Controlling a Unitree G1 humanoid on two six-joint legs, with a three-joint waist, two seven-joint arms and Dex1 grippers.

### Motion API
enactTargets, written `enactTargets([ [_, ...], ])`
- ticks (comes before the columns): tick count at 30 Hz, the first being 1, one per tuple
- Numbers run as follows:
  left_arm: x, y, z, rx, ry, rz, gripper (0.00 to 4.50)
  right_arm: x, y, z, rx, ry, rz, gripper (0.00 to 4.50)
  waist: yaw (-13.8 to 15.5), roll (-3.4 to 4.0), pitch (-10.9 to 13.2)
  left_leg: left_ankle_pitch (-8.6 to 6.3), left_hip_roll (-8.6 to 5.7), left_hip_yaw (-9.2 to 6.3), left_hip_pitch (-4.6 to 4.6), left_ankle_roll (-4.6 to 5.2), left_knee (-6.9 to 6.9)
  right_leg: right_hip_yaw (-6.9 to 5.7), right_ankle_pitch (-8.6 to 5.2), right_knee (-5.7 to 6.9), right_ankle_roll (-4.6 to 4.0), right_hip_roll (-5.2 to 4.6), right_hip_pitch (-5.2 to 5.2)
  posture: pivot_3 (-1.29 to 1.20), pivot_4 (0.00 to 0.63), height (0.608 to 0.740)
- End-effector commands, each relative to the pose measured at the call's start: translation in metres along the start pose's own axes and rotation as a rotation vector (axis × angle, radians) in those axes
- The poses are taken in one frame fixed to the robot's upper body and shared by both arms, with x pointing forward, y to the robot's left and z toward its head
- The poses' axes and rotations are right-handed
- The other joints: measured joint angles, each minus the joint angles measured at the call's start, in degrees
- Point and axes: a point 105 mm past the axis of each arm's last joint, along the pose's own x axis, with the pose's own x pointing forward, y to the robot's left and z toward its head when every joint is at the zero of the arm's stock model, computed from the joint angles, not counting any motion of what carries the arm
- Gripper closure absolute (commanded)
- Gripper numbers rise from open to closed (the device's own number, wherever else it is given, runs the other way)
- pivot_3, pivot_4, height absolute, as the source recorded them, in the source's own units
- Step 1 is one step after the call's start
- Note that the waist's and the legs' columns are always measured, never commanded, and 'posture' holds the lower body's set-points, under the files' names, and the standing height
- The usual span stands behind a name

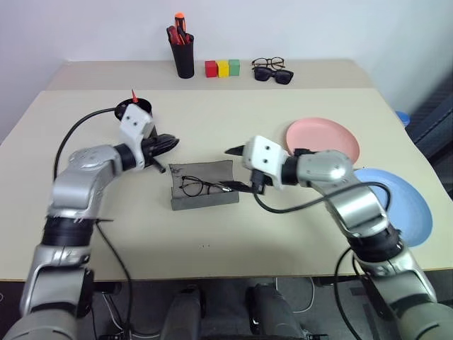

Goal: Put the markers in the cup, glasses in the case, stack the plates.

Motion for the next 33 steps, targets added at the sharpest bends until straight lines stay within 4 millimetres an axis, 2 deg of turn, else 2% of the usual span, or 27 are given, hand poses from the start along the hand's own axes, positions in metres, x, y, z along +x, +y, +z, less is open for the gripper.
enactTargets([
  [1, 0.015, -0.003, -0.017, -0.058, 0.148, -0.054, 3.95, -0.014, -0.002, 0.013, -0.033, -0.034, -0.04, 1.01, -0.47, 0.01, 0.0, 0.0, 0.02, 0.01, 0.01, 0.0, 0.0, 0.04, 0.0, 0.01, 0.0, 0.04, -0.01, 0.0, 0.15, 0.74],
  [4, 0.023, -0.015, -0.021, -0.079, 0.184, -0.149, 3.95, -0.02, 0.0, 0.009, -0.005, -0.019, -0.065, 1.01, -1.29, 0.01, 0.0, 0.0, 0.04, -0.02, 0.0, 0.0, -0.02, 0.04, -0.01, 0.02, -0.01, 0.06, -0.02, 0.0, 0.15, 0.74],
  [7, 0.022, -0.03, -0.021, -0.026, 0.189, -0.252, 3.95, -0.024, 0.002, 0.003, 0.021, 0.003, -0.09, 1.01, -1.26, 0.01, 0.0, 0.0, 0.06, -0.04, -0.01, 0.0, -0.02, 0.05, -0.01, 0.01, -0.01, 0.06, -0.02, 0.0, 0.15, 0.74],
  [13, 0.0, -0.048, -0.024, 0.071, 0.202, -0.365, 3.95, -0.027, -0.002, -0.012, 0.042, 0.063, -0.138, 1.01, -1.2, 0.02, 0.0, 0.01, 0.07, -0.02, 0.0, -0.01, -0.01, 0.09, -0.01, 0.01, -0.01, 0.04, -0.02, 0.0, 0.15, 0.74],
  [16, -0.016, -0.061, -0.031, 0.19, 0.21, -0.413, 3.95, -0.03, -0.011, -0.019, 0.05, 0.087, -0.171, 1.01, -1.24, 0.02, 0.0, 0.0, 0.08, -0.01, 0.01, -0.01, -0.01, 0.11, -0.01, 0.0, -0.01, 0.03, 0.0, 0.0, 0.15, 0.74],
  [20, -0.035, -0.077, -0.038, 0.223, 0.22, -0.462, 3.95, -0.033, -0.024, -0.032, 0.066, 0.128, -0.223, 1.01, -1.06, 0.02, 0.0, 0.0, 0.1, 0.0, 0.01, 0.0, -0.01, 0.11, -0.01, -0.01, -0.01, 0.01, -0.01, 0.0, 0.15, 0.74],
  [21, -0.04, -0.08, -0.041, 0.241, 0.226, -0.467, 3.95, -0.036, -0.032, -0.04, 0.083, 0.159, -0.268, 1.01, -1.0, 0.02, 0.01, 0.0, 0.1, 0.0, 0.01, 0.0, 0.0, 0.11, -0.01, -0.02, -0.01, 0.01, 0.01, 0.0, 0.15, 0.74],
  [25, -0.051, -0.085, -0.048, 0.29, 0.225, -0.453, 3.95, -0.047, -0.055, -0.069, 0.141, 0.273, -0.398, 1.01, -0.84, 0.02, 0.0, 0.0, 0.09, 0.01, 0.02, 0.0, 0.0, 0.11, -0.01, -0.01, -0.01, -0.01, 0.03, 0.0, 0.15, 0.74],
  [28, -0.05, -0.084, -0.042, 0.275, 0.137, -0.411, 3.95, -0.055, -0.063, -0.086, 0.166, 0.336, -0.459, 1.01, -0.77, 0.02, 0.0, 0.0, 0.09, 0.02, 0.02, 0.0, -0.01, 0.1, -0.01, -0.02, -0.01, -0.02, 0.03, 0.0, 0.15, 0.74],
  [31, -0.05, -0.079, -0.031, 0.217, 0.019, -0.352, 3.95, -0.061, -0.071, -0.104, 0.121, 0.42, -0.525, 1.01, -0.64, 0.03, 0.01, 0.0, 0.09, 0.03, 0.0, 0.0, 0.01, 0.1, -0.01, -0.02, -0.01, -0.02, 0.02, 0.0, 0.15, 0.74],
  [33, -0.051, -0.077, -0.03, 0.2, 0.008, -0.327, 3.95, -0.067, -0.077, -0.115, 0.081, 0.479, -0.568, 1.01, -0.72, 0.03, 0.01, 0.0, 0.09, 0.04, 0.0, 0.01, 0.03, 0.1, -0.01, -0.02, -0.01, -0.02, 0.02, 0.0, 0.15, 0.74],
])
